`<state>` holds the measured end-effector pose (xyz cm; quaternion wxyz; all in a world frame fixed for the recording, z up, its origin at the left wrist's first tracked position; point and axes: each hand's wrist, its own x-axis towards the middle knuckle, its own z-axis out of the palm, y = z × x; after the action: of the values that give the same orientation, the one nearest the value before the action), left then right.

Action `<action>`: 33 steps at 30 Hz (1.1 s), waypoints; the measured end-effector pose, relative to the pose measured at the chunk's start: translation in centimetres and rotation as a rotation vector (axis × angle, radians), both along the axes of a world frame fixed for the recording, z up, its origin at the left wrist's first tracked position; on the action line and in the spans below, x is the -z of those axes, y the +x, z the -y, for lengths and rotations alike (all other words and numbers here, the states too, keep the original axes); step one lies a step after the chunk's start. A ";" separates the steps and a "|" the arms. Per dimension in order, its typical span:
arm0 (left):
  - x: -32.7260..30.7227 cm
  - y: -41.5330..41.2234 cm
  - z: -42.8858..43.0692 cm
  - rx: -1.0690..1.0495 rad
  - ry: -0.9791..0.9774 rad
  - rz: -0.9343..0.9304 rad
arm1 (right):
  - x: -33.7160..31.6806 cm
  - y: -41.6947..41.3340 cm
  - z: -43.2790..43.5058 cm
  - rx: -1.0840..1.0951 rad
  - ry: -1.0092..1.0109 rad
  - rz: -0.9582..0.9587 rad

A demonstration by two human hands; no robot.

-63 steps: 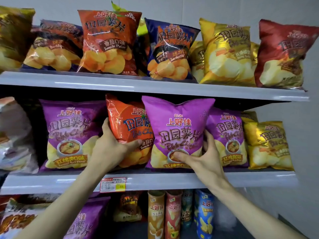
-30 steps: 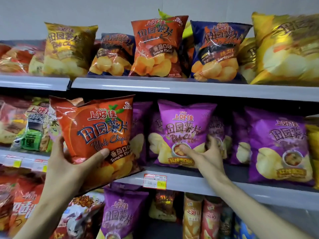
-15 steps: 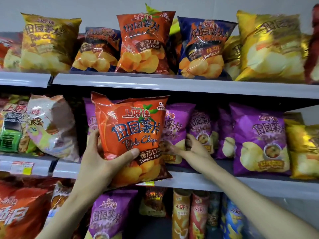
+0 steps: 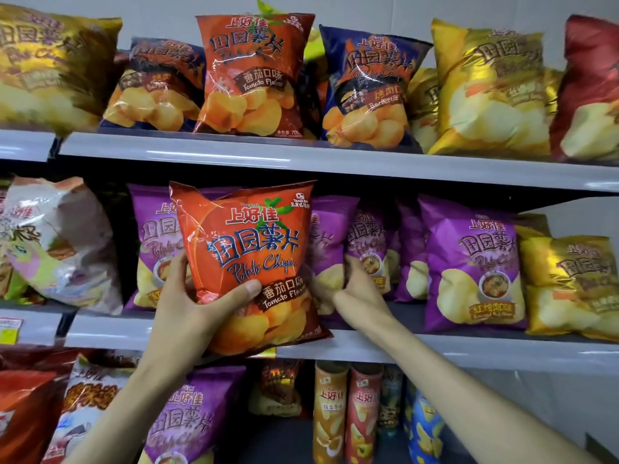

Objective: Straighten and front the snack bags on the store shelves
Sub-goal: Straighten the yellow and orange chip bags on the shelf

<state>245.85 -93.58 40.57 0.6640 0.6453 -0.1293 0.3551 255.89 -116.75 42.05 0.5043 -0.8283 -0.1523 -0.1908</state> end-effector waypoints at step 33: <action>1.8 -6.6 -18.2 -0.268 -0.058 -0.058 | -1.5 -3.9 -16.9 -0.102 -0.277 0.132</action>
<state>239.27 -75.36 38.78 0.6326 0.6473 -0.0124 0.4251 251.97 -99.83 43.53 0.3832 -0.8668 -0.2518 -0.1960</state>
